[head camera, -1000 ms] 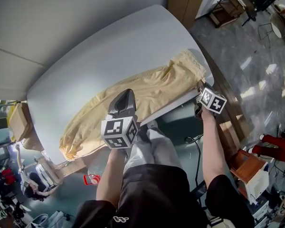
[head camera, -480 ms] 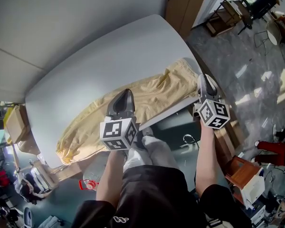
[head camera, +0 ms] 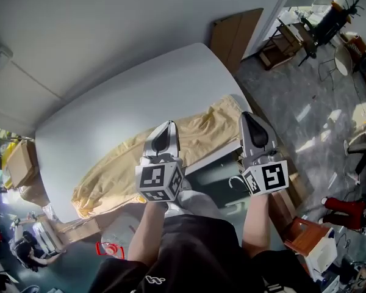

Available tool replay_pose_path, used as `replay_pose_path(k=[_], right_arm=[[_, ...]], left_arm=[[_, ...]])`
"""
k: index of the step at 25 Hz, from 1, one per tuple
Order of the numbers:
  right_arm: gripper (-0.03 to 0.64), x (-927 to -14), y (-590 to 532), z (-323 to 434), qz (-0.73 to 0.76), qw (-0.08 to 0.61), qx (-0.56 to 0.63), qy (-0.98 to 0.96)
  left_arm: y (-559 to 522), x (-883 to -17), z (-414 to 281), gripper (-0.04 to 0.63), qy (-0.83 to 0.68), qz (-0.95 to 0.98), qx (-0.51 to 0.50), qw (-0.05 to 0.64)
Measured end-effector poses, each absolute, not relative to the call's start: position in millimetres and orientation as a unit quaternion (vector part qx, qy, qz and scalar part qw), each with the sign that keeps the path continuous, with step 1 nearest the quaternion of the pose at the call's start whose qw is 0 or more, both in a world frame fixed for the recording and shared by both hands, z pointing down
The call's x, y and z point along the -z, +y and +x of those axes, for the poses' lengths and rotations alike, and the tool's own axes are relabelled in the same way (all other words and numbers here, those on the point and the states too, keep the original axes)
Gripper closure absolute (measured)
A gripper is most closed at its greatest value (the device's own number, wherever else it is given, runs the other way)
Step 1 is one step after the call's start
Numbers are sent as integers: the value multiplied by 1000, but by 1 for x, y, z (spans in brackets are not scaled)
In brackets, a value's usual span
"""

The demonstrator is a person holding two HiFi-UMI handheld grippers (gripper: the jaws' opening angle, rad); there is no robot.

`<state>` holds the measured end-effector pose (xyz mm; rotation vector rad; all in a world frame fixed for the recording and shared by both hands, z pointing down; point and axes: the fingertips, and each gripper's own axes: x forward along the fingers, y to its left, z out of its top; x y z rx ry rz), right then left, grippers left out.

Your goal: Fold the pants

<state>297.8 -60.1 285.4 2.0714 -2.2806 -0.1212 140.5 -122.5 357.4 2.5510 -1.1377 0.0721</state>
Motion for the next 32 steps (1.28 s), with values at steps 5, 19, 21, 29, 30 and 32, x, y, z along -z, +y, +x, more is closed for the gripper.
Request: replay_pose_path(k=[5,19,21,29,30,32], right_arm=[[612,-279,-63,277,663,28,42,-747],[605,-348,-45,355,738,44,-53,-672],[539,-369,-49,373,736,40,-87,-670],[402,-462,-52,443,736,48,-215,-640],[393,-475,-52,448,735,51,-231,-635],[376,-503,-51,455,732,63,-262,-626]], left_arm=[[-121,-337,133,589,-399,903,-9,157],[-115,-385,160,589,-362,909,-59,197],[-117,-394,176,590,-353,911,-68,201],[-111,-431,239,589,-315,918,-115,211],[-112,-435,241,589,-315,917,-119,214],[-115,-443,246,589,-317,914,-125,219]])
